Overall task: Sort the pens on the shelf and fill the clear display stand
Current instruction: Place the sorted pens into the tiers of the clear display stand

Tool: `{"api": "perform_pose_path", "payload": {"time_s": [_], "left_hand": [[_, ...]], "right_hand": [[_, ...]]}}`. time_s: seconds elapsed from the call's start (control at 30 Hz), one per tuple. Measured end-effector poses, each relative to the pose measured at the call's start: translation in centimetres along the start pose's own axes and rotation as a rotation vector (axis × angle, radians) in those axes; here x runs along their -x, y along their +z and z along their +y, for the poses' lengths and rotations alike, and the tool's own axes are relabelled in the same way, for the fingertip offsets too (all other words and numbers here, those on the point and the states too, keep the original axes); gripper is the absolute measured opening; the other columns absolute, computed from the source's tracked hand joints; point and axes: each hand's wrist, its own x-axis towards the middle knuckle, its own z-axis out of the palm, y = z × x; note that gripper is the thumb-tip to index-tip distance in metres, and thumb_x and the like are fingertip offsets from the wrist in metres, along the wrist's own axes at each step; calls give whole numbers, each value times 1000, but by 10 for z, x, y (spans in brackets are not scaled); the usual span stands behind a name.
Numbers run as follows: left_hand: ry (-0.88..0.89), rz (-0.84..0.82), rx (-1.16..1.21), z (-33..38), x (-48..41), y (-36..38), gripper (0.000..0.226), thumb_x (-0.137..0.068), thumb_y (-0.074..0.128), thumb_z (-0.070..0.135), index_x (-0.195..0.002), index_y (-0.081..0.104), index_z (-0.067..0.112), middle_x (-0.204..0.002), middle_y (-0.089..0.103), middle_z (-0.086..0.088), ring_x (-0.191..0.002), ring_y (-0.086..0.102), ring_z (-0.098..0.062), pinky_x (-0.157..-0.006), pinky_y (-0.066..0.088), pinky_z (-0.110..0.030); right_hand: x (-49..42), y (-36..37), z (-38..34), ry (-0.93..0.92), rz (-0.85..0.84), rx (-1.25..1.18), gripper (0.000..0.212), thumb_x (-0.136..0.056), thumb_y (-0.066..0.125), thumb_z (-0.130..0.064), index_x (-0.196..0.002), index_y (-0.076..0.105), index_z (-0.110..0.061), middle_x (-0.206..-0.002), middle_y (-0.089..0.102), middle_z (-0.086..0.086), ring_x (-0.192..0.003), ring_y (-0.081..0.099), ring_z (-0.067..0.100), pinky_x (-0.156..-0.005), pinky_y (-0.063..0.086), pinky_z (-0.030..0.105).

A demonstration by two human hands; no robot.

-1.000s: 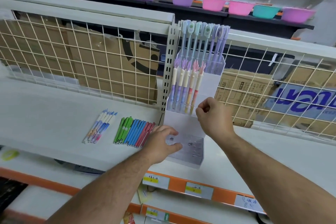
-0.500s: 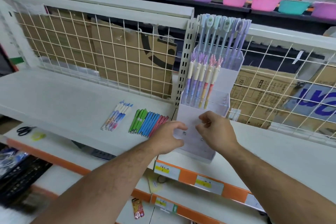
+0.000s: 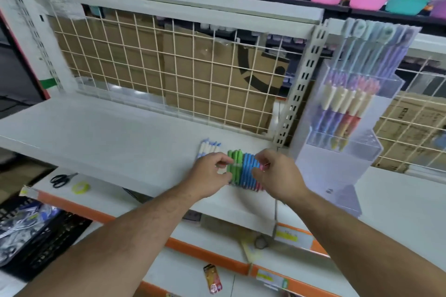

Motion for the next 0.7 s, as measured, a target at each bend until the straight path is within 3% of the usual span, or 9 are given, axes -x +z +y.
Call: {"api": "perform_pose_path", "payload": {"time_s": [0.1, 0.2, 0.27, 0.33, 0.4, 0.47, 0.6, 0.7], "left_hand": [[-12, 47, 1, -20, 0, -28, 26, -81, 73, 15, -103, 70, 29, -94, 67, 16, -90, 64, 0, -79, 50, -11], [-50, 106, 49, -33, -4, -45, 19, -82, 69, 8, -98, 69, 19, -78, 68, 5, -69, 67, -4, -64, 52, -12], [-92, 128, -17, -41, -10, -52, 17, -83, 72, 19, -98, 64, 25, -84, 66, 9, -70, 63, 0, -58, 46, -11], [-169, 82, -108, -47, -15, -57, 33, -80, 76, 38, -105, 58, 27, -90, 59, 15, -77, 60, -2, -57, 44, -18], [-238, 45, -196, -50, -20, -58, 50, -75, 77, 51, -108, 53, 23, -91, 56, 12, -79, 59, -7, -55, 39, -22], [-275, 53, -274, -50, -26, -56, 52, -75, 76, 55, -102, 52, 18, -90, 58, 6, -76, 59, -11, -53, 38, -25], [-293, 65, -385, -47, -37, -54, 35, -91, 61, 45, -95, 59, 11, -94, 66, -4, -82, 64, -23, -63, 46, -29], [-299, 68, -365, -51, -40, -56, 27, -98, 53, 38, -87, 53, 13, -89, 61, -1, -74, 55, -19, -62, 42, -27]], "right_hand": [[-7, 23, -23, 15, -13, -8, 30, -87, 72, -31, -116, 65, -24, -103, 64, -8, -87, 58, 14, -71, 40, 24], [-14, 40, -41, 34, -31, -19, 28, -87, 71, -27, -114, 66, -21, -102, 66, -6, -91, 63, 18, -67, 39, 22], [-17, 48, -48, 36, -30, -14, 26, -86, 70, -27, -112, 67, -21, -98, 65, -8, -85, 59, 13, -60, 36, 18], [-22, 52, -53, 46, -21, -9, 26, -86, 71, -27, -111, 67, -23, -93, 60, -14, -77, 57, 7, -54, 31, 7], [-27, 55, -56, 63, -21, -22, 25, -86, 71, -26, -110, 67, -23, -89, 58, -16, -65, 58, 0, -46, 35, 6], [-31, 57, -57, 80, -22, -40, 24, -87, 71, -27, -111, 67, -24, -87, 58, -18, -60, 57, -5, -43, 34, 6], [-39, 59, -57, 91, -29, -29, 25, -87, 71, -28, -112, 69, -24, -89, 60, -16, -78, 61, 6, -60, 43, 18], [-46, 61, -58, 95, -29, -45, 23, -88, 70, -26, -111, 70, -24, -93, 64, -14, -88, 64, 12, -69, 48, 22]]}}
